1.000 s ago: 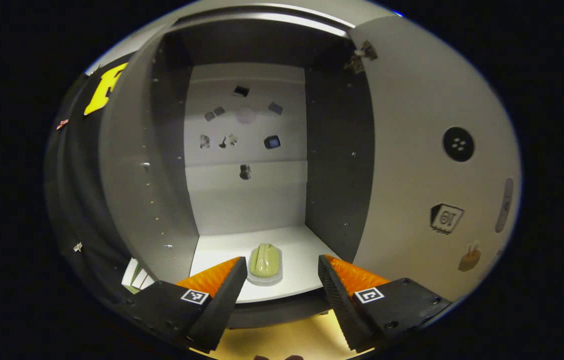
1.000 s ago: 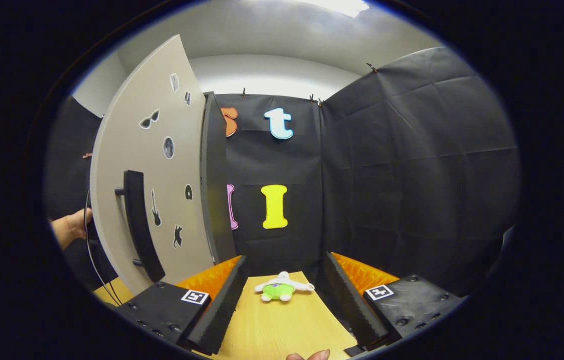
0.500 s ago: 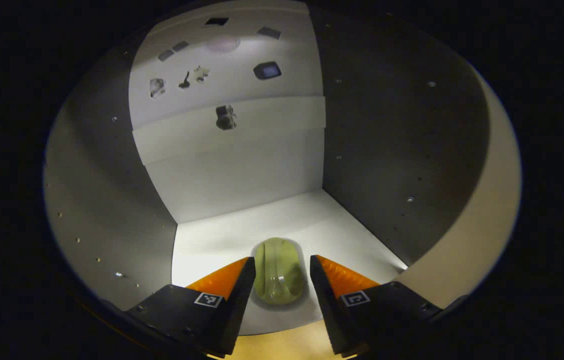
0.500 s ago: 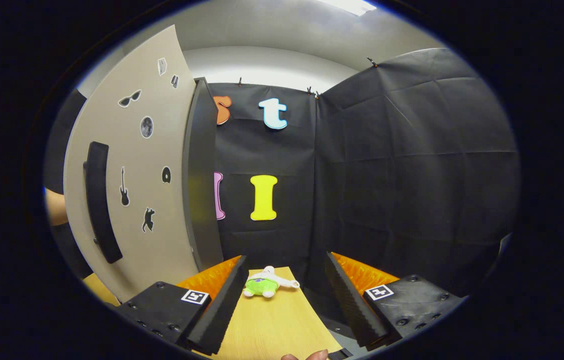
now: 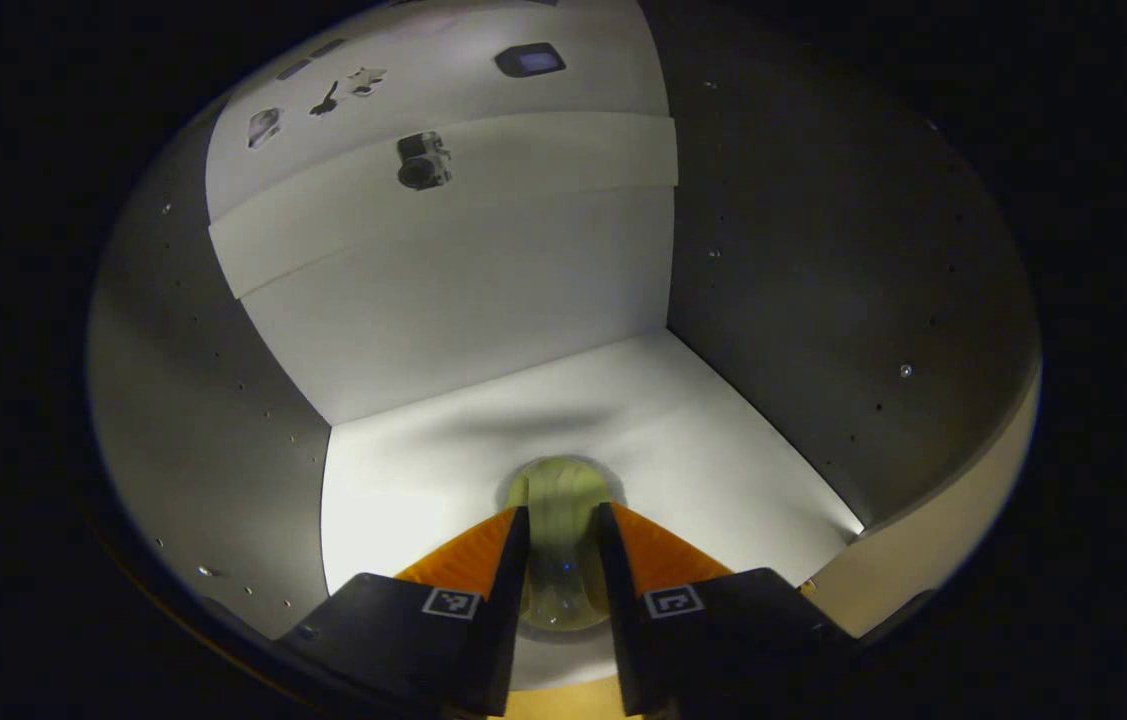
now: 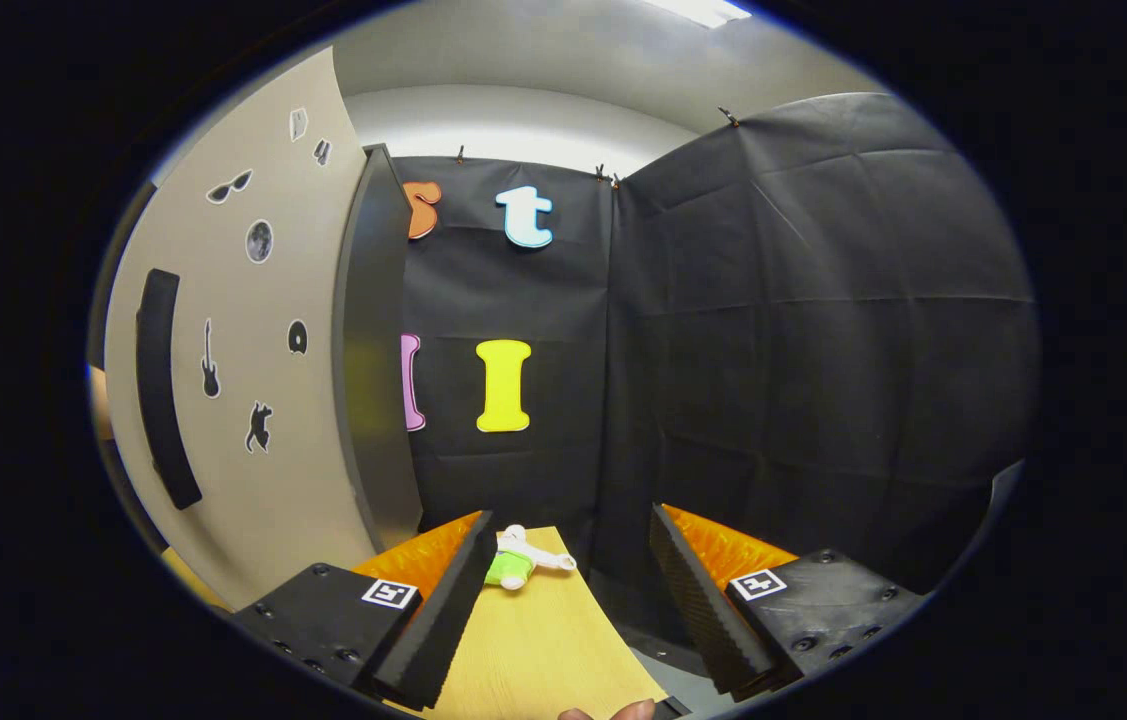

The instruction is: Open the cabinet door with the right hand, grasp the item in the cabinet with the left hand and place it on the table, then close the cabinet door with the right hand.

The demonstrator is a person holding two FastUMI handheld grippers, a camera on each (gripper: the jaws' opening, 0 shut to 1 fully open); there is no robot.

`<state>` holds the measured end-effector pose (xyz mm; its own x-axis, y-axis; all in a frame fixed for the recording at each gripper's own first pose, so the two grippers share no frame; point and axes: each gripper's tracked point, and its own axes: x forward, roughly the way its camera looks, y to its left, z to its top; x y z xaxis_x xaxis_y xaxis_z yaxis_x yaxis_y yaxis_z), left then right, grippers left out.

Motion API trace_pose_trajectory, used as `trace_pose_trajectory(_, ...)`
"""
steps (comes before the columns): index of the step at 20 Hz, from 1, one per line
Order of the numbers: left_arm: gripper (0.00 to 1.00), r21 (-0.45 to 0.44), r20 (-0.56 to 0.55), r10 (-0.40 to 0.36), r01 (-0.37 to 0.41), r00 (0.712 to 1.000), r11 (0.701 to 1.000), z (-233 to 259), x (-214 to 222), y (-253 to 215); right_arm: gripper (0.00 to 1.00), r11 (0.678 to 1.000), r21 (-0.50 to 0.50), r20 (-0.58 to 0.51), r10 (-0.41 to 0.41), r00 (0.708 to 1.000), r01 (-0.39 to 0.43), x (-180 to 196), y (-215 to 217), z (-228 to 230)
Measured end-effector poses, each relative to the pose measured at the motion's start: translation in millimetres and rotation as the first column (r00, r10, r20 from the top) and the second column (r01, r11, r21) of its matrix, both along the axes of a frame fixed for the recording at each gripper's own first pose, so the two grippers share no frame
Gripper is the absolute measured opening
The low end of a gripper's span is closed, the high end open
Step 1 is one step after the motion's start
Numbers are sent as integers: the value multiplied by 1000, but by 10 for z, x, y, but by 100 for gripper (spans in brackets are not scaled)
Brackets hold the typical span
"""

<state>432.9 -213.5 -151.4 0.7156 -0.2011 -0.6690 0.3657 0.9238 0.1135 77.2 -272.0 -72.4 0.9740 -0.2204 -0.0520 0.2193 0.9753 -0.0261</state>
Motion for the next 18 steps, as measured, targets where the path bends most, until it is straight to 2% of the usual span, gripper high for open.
trace_pose_trajectory(1,28,-3,5,-3,3,1000,1000,-8,6,-7,97,1000,-2,2,2,1000,-2,0,19,11)
trace_pose_trajectory(2,25,-13,15,-2,2,1000,1000,11,14,-6,100,1000,-4,5,6,1000,-6,5,51,21)
trace_pose_trajectory(5,17,-6,78,21,-20,997,1000,177,-11,130,97,1000,-8,17,12,1000,-12,-11,140,75)
trace_pose_trajectory(9,16,-55,116,-2,9,993,998,433,-289,195,97,1000,-20,34,17,999,-16,-52,302,154)
trace_pose_trajectory(10,16,-75,124,-2,11,992,997,491,-399,221,100,1000,-23,37,15,999,-14,-72,344,177)
trace_pose_trajectory(18,16,-152,195,-51,81,980,985,760,-1569,406,98,999,41,43,-25,999,23,-158,508,298)
